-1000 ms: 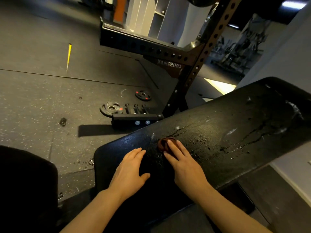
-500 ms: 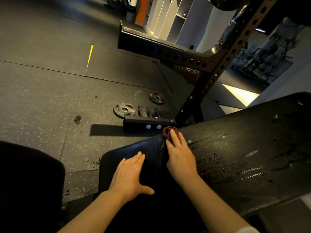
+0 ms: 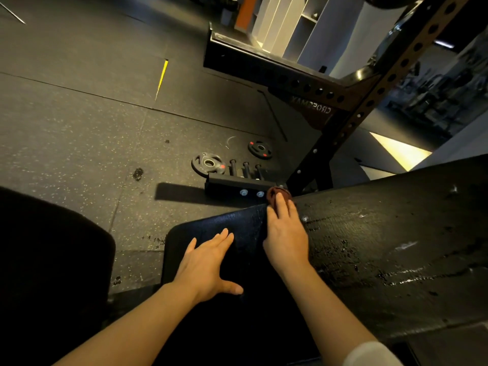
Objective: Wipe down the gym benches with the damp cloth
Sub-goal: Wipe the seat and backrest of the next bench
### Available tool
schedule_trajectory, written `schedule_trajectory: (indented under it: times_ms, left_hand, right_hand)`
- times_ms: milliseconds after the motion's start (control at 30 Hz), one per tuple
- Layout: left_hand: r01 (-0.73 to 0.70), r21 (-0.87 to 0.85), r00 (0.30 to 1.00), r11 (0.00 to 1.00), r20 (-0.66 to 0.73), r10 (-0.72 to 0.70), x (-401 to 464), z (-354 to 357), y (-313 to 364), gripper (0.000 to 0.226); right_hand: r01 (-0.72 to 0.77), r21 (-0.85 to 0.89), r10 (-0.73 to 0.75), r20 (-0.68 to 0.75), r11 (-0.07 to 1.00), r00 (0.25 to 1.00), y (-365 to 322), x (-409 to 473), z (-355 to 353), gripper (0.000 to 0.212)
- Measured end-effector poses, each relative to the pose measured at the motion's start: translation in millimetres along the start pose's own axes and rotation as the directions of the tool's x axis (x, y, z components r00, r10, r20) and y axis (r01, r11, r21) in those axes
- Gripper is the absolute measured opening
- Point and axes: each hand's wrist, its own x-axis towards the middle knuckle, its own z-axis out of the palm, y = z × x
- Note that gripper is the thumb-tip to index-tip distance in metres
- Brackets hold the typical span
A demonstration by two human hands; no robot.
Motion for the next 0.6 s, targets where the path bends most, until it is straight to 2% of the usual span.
schedule_trajectory:
  times_ms: [133, 200, 300, 367, 433, 467, 533, 600]
  left_hand:
    - [0.033, -0.016, 0.999, 0.999, 0.0, -0.033, 0, 4, 1, 0.118]
    - [0.04, -0.03, 0.999, 0.999, 0.023, -0.039, -2, 3, 2, 0.117]
    - [0.013, 0.0, 0.999, 1.0, 0.043, -0.013, -7, -3, 6, 0.111]
    - [-0.022, 0.029, 1.0, 0.999, 0.016, 0.021, -7, -9, 14, 0.111]
    - [-0.056, 0.039, 0.998, 0.998, -0.033, 0.057, -4, -15, 22, 0.108]
    - [-0.068, 0.032, 0.996, 0.997, -0.055, 0.07, -2, -19, 26, 0.105]
    - [-0.078, 0.022, 0.992, 0.997, -0.097, 0.08, 1, -24, 34, 0.1]
    - [-0.074, 0.02, 0.99, 0.997, -0.118, 0.076, 0, -27, 39, 0.095]
  right_hand:
    - [0.27, 0.034, -0.272, 0.088, 0.962, 0.958, -40, -5, 14, 0.058]
    - [0.339, 0.039, -0.341, 0.119, 0.94, 0.932, -35, -2, 13, 0.057]
    - [0.28, 0.03, -0.282, 0.101, 0.959, 0.954, -2, -2, 2, 0.053]
    - [0.116, -0.009, -0.116, 0.025, 0.993, 0.993, 28, -3, -6, 0.053]
    - [-0.053, -0.001, 0.053, -0.014, 0.999, 0.999, 41, -6, -11, 0.056]
    - [-0.092, -0.015, 0.092, -0.024, 0.996, 0.996, 36, -8, -11, 0.057]
    - [-0.047, -0.064, 0.047, -0.012, 0.997, 0.999, 12, -15, -4, 0.056]
    - [0.1, -0.076, -0.095, 0.068, 0.992, 0.993, -12, -21, 8, 0.055]
